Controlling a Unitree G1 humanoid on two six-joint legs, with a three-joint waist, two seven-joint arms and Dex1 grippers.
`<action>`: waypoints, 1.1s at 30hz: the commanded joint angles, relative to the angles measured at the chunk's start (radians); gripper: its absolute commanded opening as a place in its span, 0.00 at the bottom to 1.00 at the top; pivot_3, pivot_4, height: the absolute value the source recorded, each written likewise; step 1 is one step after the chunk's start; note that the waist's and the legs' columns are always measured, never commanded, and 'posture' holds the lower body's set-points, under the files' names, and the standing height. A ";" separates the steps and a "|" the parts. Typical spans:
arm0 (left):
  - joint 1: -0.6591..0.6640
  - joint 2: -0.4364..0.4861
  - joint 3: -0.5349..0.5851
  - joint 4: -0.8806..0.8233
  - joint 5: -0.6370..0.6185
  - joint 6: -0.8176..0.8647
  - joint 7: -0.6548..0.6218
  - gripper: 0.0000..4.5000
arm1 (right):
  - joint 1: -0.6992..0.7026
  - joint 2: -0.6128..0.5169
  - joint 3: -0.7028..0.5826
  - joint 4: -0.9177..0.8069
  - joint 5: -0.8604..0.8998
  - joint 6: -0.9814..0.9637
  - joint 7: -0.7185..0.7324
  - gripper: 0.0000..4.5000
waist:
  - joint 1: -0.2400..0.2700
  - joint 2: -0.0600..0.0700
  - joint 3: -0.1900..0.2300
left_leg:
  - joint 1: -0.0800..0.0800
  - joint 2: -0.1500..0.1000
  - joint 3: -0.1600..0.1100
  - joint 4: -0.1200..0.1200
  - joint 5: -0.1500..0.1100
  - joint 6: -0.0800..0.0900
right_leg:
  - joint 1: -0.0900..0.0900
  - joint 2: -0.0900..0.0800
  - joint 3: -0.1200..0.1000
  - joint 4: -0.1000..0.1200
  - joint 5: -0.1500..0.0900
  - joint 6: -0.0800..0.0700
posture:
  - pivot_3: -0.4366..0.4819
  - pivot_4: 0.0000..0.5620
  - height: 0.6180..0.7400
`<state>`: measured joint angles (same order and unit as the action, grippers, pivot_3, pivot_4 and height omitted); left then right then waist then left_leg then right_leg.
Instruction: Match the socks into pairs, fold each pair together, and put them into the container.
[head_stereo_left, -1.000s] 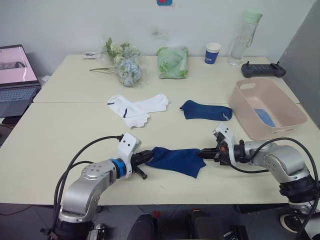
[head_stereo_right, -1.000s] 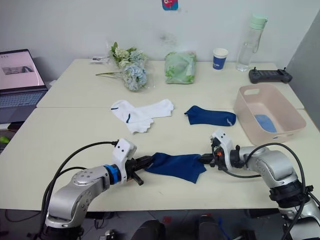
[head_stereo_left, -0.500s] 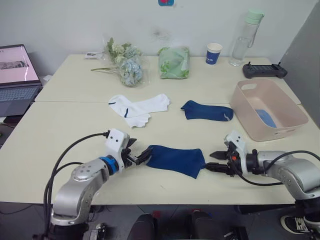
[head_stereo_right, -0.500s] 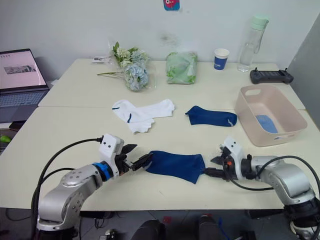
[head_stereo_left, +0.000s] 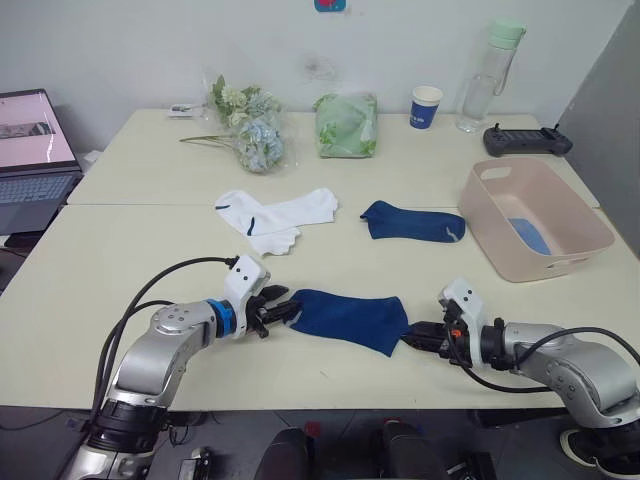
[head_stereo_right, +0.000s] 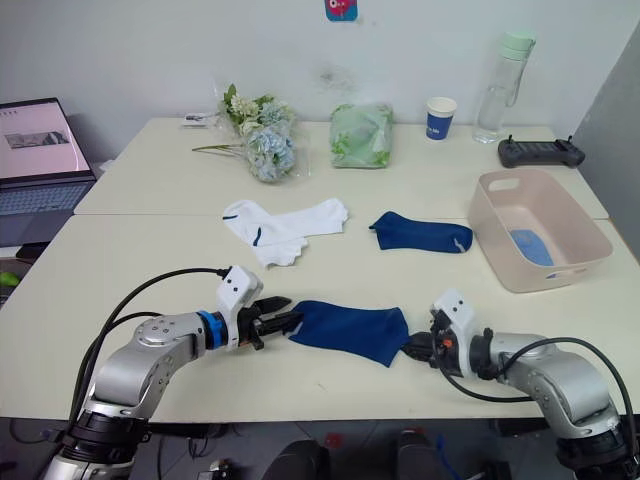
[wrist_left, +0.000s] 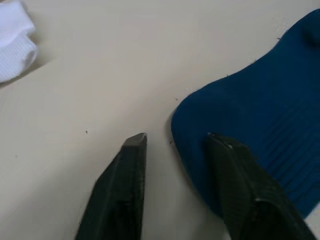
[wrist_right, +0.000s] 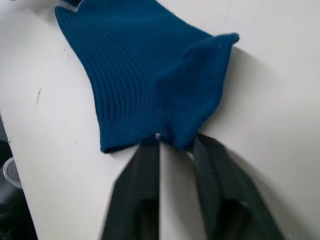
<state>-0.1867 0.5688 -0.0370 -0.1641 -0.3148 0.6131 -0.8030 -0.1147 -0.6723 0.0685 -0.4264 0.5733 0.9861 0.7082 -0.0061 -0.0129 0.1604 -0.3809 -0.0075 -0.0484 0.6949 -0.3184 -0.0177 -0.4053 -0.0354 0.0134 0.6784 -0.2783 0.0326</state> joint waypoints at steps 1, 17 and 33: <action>0.040 0.011 0.020 -0.077 -0.031 0.022 0.004 0.17 | 0.007 -0.019 -0.018 -0.006 0.013 -0.008 0.021 0.00 | 0.000 0.000 0.000 | 0.000 0.000 0.000 0.000 0.000 0.000 | 0.000 0.000 0.000 0.000 0.000 0.000 | 0.48 0.27 1.00; 0.214 -0.099 0.064 -0.332 -0.125 0.170 0.215 0.00 | -0.090 -0.088 -0.044 0.122 0.010 -0.038 0.140 0.00 | 0.003 0.000 0.000 | 0.000 0.000 0.000 0.000 0.000 0.000 | 0.000 -0.001 0.000 0.000 0.000 0.000 | 0.48 0.27 1.00; 0.159 -0.039 0.174 -0.254 -0.164 0.102 0.174 0.59 | -0.016 -0.140 -0.006 0.026 -0.110 -0.375 0.253 0.85 | 0.003 0.000 0.000 | 0.000 0.000 0.000 0.000 0.000 0.000 | 0.000 0.000 0.000 0.000 0.000 0.000 | 0.48 0.27 1.00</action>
<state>-0.0145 0.5076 0.0960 -0.4138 -0.4680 0.7604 -0.6045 -0.1368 -0.8033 0.0486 -0.3558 0.4878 0.6989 0.9214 -0.0030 -0.0130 0.1605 -0.3811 -0.0077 -0.0482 0.6950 -0.3184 -0.0176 -0.4051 -0.0358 0.0134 0.6781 -0.2784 0.0326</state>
